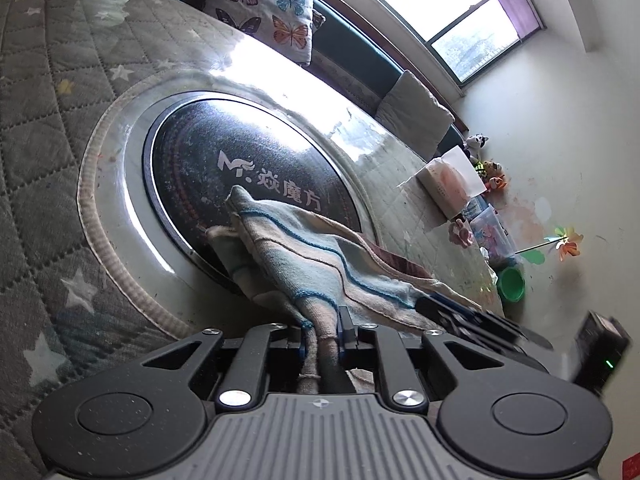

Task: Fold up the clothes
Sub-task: 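Lift the striped cloth with both grippers and fold it over onto itself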

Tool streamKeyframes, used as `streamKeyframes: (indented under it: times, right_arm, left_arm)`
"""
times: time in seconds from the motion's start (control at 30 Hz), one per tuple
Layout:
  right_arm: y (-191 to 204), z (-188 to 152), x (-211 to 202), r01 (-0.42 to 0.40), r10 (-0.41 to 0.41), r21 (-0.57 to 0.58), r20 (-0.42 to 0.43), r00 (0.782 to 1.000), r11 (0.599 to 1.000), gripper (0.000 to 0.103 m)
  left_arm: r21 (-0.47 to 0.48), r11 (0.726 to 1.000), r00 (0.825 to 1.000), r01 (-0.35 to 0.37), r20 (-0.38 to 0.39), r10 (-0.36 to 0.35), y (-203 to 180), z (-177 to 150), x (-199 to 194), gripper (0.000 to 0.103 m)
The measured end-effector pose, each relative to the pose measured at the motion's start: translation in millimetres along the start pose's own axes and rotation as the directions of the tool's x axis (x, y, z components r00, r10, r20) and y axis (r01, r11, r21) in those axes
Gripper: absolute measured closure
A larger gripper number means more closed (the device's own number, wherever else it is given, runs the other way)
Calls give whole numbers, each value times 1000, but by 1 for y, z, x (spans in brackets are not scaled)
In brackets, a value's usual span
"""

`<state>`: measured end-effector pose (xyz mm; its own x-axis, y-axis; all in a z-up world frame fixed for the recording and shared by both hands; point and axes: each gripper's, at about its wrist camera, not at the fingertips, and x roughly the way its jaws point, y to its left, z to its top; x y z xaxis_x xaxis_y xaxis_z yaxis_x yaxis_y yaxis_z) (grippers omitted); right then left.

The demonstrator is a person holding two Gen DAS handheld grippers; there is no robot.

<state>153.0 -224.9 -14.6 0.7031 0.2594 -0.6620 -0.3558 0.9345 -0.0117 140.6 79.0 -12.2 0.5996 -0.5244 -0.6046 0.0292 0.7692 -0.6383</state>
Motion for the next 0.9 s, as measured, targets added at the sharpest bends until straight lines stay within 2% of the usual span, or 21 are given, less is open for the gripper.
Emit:
streamKeyframes:
  times: [0.17,0.43,0.53,0.6,0.73,0.8,0.9]
  right_arm:
    - [-1,3,30,49,-49,-6,-31,998,999,86]
    - [1,8,31,79,-79,-5,-20,997,997,81]
    - [7,-1,23,91,-92,-59,-23,995,994,75]
    - [10,-6,12,108,-109,-84,-6,994,991,64]
    - [12,-21,-13,78,-78,-75,5,997,994,59]
    - [13,-32,-29,67,-66,-76,13,998,995,48]
    - [12,-48,-50,57,-56,-68,26,998,996,42]
  left_arm:
    - [22,1000,1000,4,4,-5,-6,2,-2,89]
    - [44,999,1000,-3,18,2,-20,6,-9,89]
    - [66,998,1000,-10,21,9,-35,9,-11,89]
    - [85,996,1000,-14,24,12,-50,11,-13,89]
    - [123,992,999,-19,31,15,-83,16,-14,89]
    - [142,990,999,-21,31,16,-102,17,-11,89]
    - [182,983,1000,-21,22,17,-131,15,-1,89]
